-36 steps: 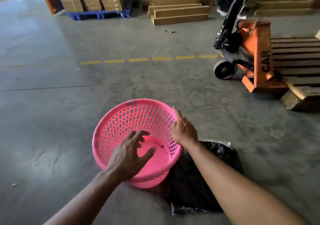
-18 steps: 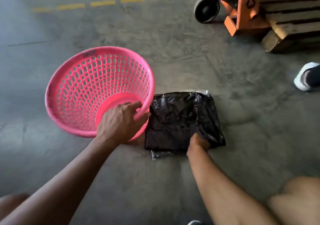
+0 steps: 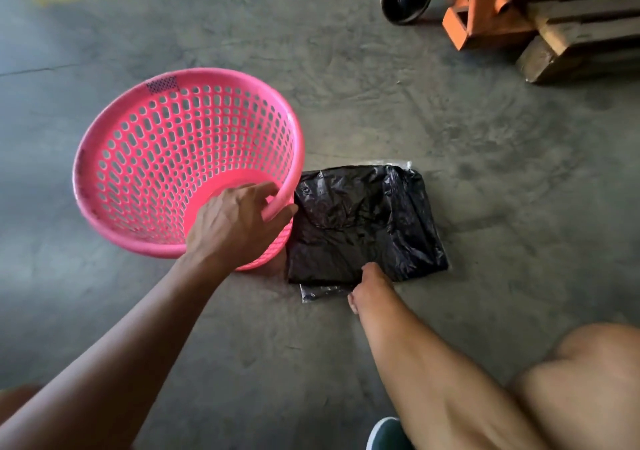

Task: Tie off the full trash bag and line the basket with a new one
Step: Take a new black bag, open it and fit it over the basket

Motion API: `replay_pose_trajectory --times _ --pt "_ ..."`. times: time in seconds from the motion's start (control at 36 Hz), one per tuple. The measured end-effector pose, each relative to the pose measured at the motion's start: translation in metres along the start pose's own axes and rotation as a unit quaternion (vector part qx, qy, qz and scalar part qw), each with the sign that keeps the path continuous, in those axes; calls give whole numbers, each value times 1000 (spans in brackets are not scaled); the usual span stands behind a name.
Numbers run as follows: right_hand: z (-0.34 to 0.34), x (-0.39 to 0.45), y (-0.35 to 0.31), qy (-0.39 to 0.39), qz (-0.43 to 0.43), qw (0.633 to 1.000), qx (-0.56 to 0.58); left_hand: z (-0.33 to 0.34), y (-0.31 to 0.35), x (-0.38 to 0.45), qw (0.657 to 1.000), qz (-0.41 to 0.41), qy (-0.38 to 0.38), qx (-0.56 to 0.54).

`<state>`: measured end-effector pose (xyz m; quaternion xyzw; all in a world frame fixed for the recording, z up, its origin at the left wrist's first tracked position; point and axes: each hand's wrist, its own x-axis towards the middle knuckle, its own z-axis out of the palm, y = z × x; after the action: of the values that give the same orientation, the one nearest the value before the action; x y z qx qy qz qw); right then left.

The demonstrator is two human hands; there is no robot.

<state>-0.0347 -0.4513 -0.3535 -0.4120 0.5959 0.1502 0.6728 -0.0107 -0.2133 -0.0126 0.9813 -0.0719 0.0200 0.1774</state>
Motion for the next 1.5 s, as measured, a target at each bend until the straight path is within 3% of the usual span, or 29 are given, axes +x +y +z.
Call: replay_pose_trajectory --times 0.06,0.11,0.17,0.39,0.5,0.64,0.75,0.81,0.89,1.0,1.06,1.14,1.22,1.33,1.36,1.42,1.5 --pt "5 -85 -23 29 -10 999 -6 1 0 0 1000 -4 1 -3" --pt "18 -116 -37 59 1 995 75 1 -1 0 1000 -6 -1 -6" --pt "27 -126 -45 75 -4 994 85 2 -2 0 1000 -6 -3 -4" --pt "24 -133 -68 -1 -39 999 18 1 -5 0 1000 -5 -3 -23" --pt "30 -145 -97 -10 -115 993 34 4 -8 0 1000 8 -3 -21" --pt "50 -215 -149 -13 -270 962 46 3 -11 5 999 -10 -13 -46" --pt "60 -289 -186 -38 -352 933 61 3 -13 7 993 -32 -28 -110" --pt "67 -332 -202 -61 -390 916 69 -3 -14 9 983 -61 10 -170" --pt "74 -390 -218 -117 -425 894 87 -16 -18 17 959 -104 74 -253" --pt "81 -454 -223 -220 -411 875 132 -38 -19 29 909 -164 100 -370" --pt "83 -476 -219 -270 -386 870 146 -50 -12 38 851 -196 71 -481" --pt "88 -497 -203 -342 -331 866 151 -74 -6 50 734 -223 20 -641" --pt "95 -496 -176 -382 -266 873 143 -95 -12 60 689 -231 -12 -687" --pt "101 -473 -136 -362 -198 906 96 -112 -29 59 589 -222 -29 -776" --pt "101 -468 -129 -362 -189 910 70 -115 -37 56 582 -238 -16 -778" --pt "96 -456 -121 -353 -178 918 20 -118 -54 50 604 -269 28 -750" --pt "89 -421 -121 -273 -195 942 -17 -123 -82 41 689 -314 106 -645"
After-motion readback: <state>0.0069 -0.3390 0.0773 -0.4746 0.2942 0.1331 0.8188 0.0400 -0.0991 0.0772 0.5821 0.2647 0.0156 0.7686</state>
